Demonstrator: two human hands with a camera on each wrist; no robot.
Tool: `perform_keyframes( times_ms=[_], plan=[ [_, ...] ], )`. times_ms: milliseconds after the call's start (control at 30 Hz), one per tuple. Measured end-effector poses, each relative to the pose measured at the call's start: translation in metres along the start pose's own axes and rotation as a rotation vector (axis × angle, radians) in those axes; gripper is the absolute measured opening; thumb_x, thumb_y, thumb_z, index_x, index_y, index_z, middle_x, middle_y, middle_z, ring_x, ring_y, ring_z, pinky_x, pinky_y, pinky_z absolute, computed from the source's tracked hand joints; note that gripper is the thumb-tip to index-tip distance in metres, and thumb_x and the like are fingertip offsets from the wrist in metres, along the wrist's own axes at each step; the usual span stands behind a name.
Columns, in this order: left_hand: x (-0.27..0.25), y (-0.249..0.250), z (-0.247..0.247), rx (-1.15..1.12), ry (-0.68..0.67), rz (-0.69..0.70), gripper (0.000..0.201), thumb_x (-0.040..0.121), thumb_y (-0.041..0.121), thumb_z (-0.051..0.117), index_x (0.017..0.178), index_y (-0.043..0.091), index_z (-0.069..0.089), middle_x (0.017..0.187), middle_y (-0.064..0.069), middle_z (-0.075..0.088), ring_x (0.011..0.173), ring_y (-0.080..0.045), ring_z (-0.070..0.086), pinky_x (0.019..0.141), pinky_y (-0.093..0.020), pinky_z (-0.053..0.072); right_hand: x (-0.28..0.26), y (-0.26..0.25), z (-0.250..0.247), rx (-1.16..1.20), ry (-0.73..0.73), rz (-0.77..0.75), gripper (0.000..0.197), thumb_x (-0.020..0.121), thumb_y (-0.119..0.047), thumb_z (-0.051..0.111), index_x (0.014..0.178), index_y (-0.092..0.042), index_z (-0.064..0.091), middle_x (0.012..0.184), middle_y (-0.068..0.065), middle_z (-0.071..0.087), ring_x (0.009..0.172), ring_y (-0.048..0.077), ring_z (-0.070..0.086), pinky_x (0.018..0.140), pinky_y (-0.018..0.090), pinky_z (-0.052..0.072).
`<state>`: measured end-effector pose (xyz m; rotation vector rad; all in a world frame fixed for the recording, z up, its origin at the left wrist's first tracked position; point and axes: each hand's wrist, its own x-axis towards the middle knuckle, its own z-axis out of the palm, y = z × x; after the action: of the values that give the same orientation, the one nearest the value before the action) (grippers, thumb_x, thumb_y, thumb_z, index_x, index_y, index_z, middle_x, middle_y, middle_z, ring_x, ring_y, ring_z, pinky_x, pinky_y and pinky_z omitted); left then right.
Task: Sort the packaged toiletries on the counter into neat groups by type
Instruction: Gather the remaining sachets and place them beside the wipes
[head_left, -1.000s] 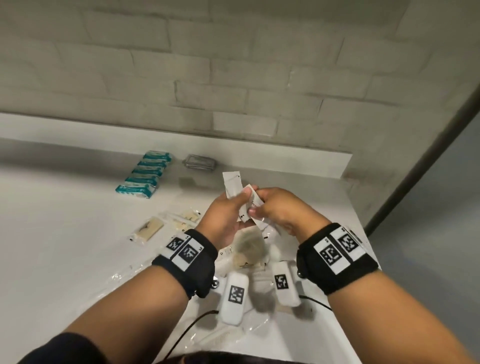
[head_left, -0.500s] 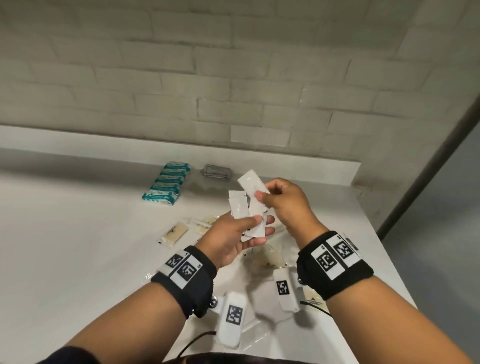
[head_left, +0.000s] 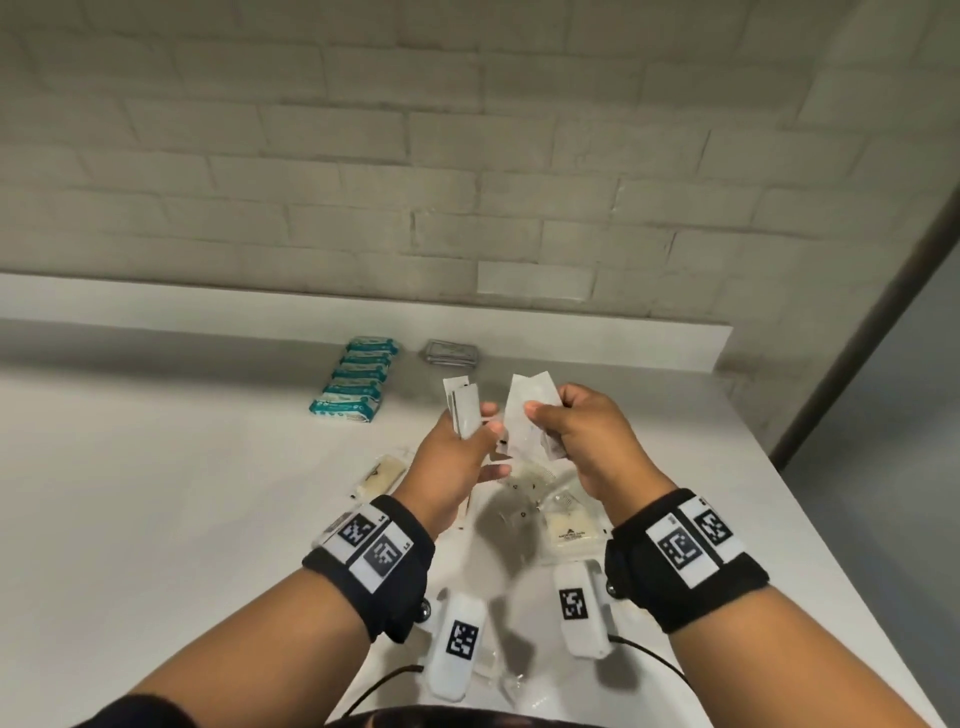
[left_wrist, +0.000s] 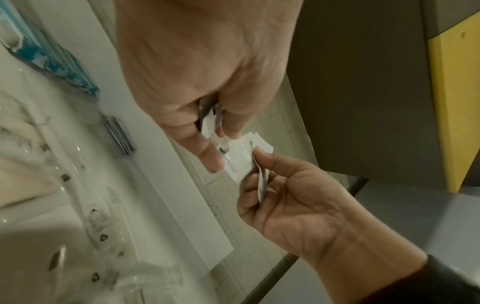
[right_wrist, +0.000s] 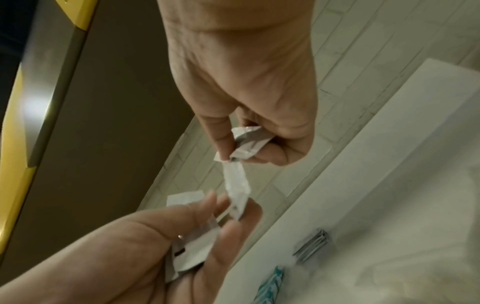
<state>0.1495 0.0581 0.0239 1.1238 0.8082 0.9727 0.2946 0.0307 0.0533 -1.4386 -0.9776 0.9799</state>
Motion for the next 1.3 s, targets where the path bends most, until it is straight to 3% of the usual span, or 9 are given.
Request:
perform_keyframes(
  times_ms=[133,267,400,500,600,767,967,1133,1300],
  plan=[
    [-0.001,-0.001,-0.007,-0.005,-0.147,-0.029,0.030,0.098,0.016,0.052,0.127,0.022,0.052,0.116,-0.006,0.067,0.104,-0.022,0.067,0.087,-0.035,0.056,0.001,0.002,0.013,-0.046,0.006,-0.083,0.009,0.089,-0.010,0.063,0.084,-0.010,0.070,0.078,0.010,0.072,0.067,0.021,0.065,0.063,0.032,0.052],
    [0.000,0.000,-0.011,-0.071,-0.154,-0.063,0.019,0.095,0.004,0.054,0.111,0.011,0.063,0.095,-0.008,0.070,0.086,-0.018,0.071,0.079,-0.030,0.058,-0.002,0.004,0.030,-0.041,-0.052,-0.090,0.017,0.094,-0.009,0.055,0.089,-0.006,0.070,0.085,0.018,0.073,0.073,0.024,0.066,0.071,0.038,0.054],
    [0.004,0.004,-0.021,-0.126,-0.133,-0.111,0.021,0.093,0.006,0.058,0.112,0.010,0.064,0.096,-0.005,0.075,0.087,-0.024,0.073,0.068,-0.025,0.059,0.002,0.002,0.021,0.133,0.005,-0.073,0.011,0.091,-0.006,0.059,0.096,-0.005,0.070,0.090,0.017,0.073,0.079,0.030,0.068,0.077,0.044,0.054],
    [0.006,0.005,-0.023,-0.073,-0.165,-0.145,0.017,0.092,0.009,0.060,0.106,0.015,0.066,0.093,-0.005,0.075,0.083,-0.021,0.074,0.060,-0.021,0.056,-0.003,0.000,0.023,0.091,-0.083,-0.038,0.013,0.088,-0.003,0.063,0.099,0.002,0.068,0.088,0.019,0.072,0.073,0.029,0.067,0.067,0.038,0.056],
    [0.009,0.006,-0.021,-0.071,-0.220,-0.189,0.013,0.094,0.009,0.057,0.105,0.011,0.065,0.094,-0.008,0.072,0.082,-0.021,0.073,0.061,-0.022,0.057,-0.001,0.000,0.026,-0.026,0.017,-0.048,0.008,0.086,-0.002,0.065,0.093,0.001,0.064,0.078,0.010,0.069,0.065,0.022,0.064,0.058,0.027,0.052],
    [0.016,0.010,-0.027,-0.230,-0.249,-0.259,0.031,0.100,0.008,0.039,0.124,-0.001,0.056,0.114,-0.020,0.068,0.096,-0.032,0.070,0.082,-0.036,0.059,0.012,0.002,-0.001,0.044,0.198,-0.004,0.017,0.084,-0.003,0.067,0.094,-0.012,0.058,0.095,0.012,0.069,0.082,0.027,0.065,0.078,0.043,0.054],
    [0.016,0.004,-0.025,-0.146,-0.184,-0.157,0.024,0.093,0.012,0.058,0.117,0.007,0.059,0.100,-0.013,0.075,0.087,-0.024,0.074,0.060,-0.022,0.057,0.004,0.002,-0.006,0.112,0.030,0.022,0.013,0.087,-0.004,0.065,0.099,-0.004,0.063,0.067,-0.001,0.061,0.058,0.015,0.055,0.057,0.028,0.044],
    [0.015,0.004,-0.020,-0.075,-0.214,-0.145,0.015,0.092,0.016,0.060,0.107,0.012,0.064,0.088,-0.007,0.073,0.076,-0.020,0.073,0.055,-0.021,0.056,-0.006,-0.003,0.008,0.152,-0.104,0.034,0.019,0.084,-0.001,0.067,0.102,0.004,0.066,0.085,0.019,0.070,0.066,0.027,0.062,0.059,0.030,0.051],
    [0.016,0.004,-0.019,-0.036,-0.187,-0.083,0.028,0.097,0.028,0.049,0.123,0.019,0.059,0.121,-0.003,0.065,0.108,-0.020,0.066,0.088,-0.032,0.055,0.005,-0.011,-0.002,-0.103,0.225,-0.144,0.014,0.083,-0.012,0.071,0.096,-0.007,0.069,0.084,0.009,0.073,0.066,0.018,0.065,0.062,0.027,0.051]
  ],
)
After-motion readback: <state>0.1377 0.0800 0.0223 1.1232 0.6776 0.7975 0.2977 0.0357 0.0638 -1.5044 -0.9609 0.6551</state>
